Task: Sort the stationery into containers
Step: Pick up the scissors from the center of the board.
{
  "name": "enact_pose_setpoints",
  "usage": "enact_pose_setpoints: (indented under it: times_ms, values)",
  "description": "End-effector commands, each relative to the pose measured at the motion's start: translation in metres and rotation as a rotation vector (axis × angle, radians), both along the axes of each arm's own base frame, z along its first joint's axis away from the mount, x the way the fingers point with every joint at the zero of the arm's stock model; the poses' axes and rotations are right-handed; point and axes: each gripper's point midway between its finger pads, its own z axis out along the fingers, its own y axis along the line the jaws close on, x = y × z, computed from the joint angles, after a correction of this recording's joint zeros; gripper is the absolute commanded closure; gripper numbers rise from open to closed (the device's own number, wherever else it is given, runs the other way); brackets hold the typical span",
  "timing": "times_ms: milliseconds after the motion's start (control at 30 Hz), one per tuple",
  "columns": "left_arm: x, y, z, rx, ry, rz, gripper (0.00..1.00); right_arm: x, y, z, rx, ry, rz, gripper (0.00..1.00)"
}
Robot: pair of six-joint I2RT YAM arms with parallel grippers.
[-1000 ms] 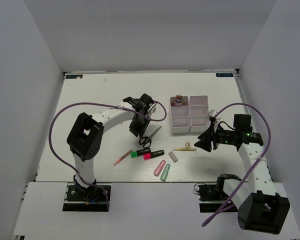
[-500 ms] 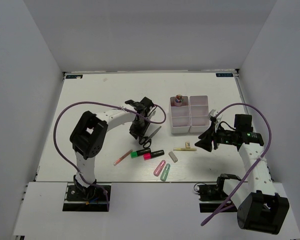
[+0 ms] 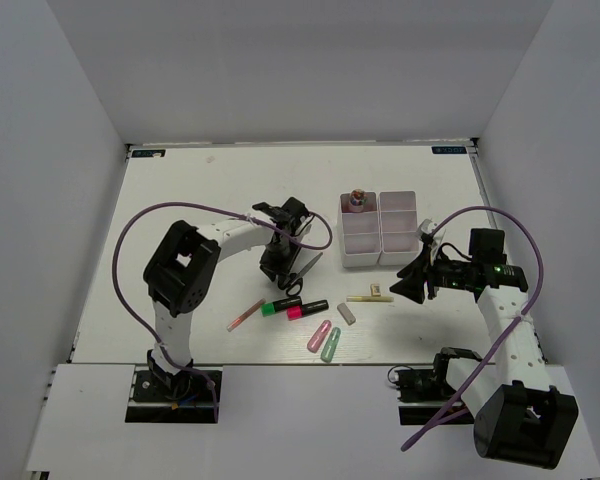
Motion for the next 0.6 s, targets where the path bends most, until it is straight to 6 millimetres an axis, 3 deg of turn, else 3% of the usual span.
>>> enact_pose_setpoints:
  times_ms: [0, 133, 433, 567]
  values:
    - [-0.001, -0.001, -0.003, 0.003, -0.007, 0.006, 0.61, -0.002, 0.002, 0.004, 0.027, -0.008, 0.012, 0.45]
    - [-0.003, -0.002, -0.007, 0.011, 0.002, 0.001, 0.64, -0.002, 0.001, 0.005, 0.028, -0.009, 0.011, 0.45]
    - [-0.010, -0.001, -0.015, 0.033, 0.032, -0.002, 1.00, -0.002, 0.001, 0.006, 0.037, -0.011, 0.009, 0.45]
    - [-0.006, -0.002, -0.009, 0.019, 0.014, 0.009, 1.00, -0.002, 0.001, 0.007, 0.038, -0.011, 0.009, 0.45]
